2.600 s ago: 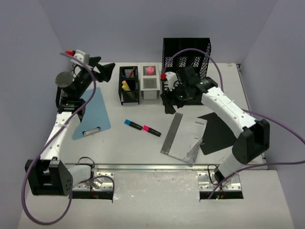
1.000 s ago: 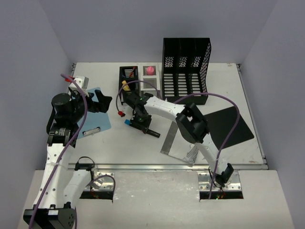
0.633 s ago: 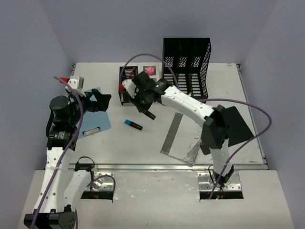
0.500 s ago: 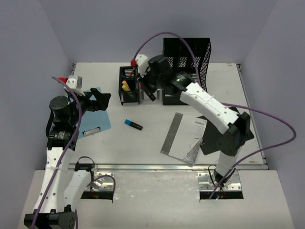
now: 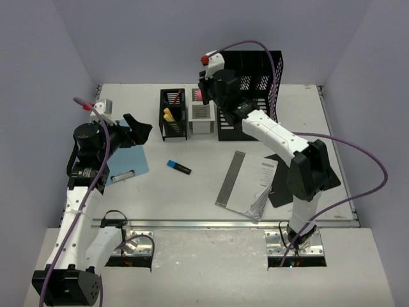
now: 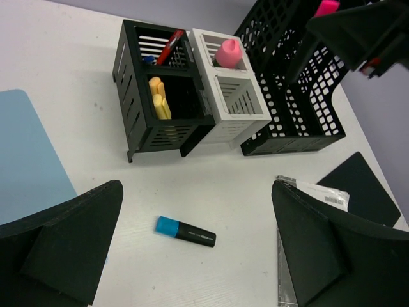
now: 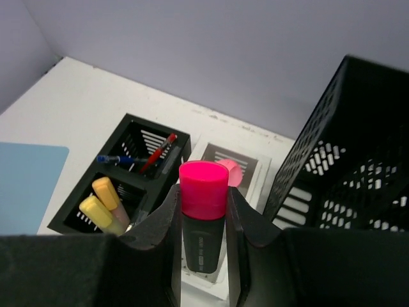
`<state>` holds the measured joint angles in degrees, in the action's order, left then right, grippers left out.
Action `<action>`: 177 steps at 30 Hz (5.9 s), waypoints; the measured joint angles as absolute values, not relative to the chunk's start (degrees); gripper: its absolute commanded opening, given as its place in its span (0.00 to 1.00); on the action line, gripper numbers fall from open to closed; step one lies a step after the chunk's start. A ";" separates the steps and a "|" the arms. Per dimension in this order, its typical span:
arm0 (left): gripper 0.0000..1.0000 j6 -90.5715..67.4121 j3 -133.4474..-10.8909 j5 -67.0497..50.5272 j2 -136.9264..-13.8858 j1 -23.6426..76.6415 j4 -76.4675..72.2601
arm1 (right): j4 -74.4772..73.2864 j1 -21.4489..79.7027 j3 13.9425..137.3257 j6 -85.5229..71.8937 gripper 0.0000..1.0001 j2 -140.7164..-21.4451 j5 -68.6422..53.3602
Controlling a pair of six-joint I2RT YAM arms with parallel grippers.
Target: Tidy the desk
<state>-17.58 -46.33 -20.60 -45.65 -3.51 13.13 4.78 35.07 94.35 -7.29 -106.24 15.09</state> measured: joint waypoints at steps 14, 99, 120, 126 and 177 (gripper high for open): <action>1.00 -18.22 -44.05 -20.34 -45.60 -3.51 11.57 | 9.02 35.38 92.99 -12.40 0.02 -112.77 15.90; 1.00 -23.09 -36.21 7.73 -26.94 -3.81 6.24 | -37.17 50.92 110.61 7.18 0.01 -136.25 -6.76; 1.00 -24.51 -33.65 -1.74 -29.91 -3.81 2.63 | 20.82 35.31 90.02 -7.60 0.01 -106.08 24.01; 1.00 -24.51 -33.65 -1.78 -30.72 -3.81 1.54 | 23.94 35.29 88.18 -10.31 0.01 -111.66 27.46; 0.85 20.47 -52.34 -16.73 -51.05 -4.16 29.15 | 6.09 36.14 81.84 -6.76 0.85 -98.06 3.53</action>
<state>20.47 -52.34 -16.73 -51.05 -4.16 29.15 6.09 36.14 81.84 -6.76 -98.06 3.53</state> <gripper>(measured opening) 0.861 0.837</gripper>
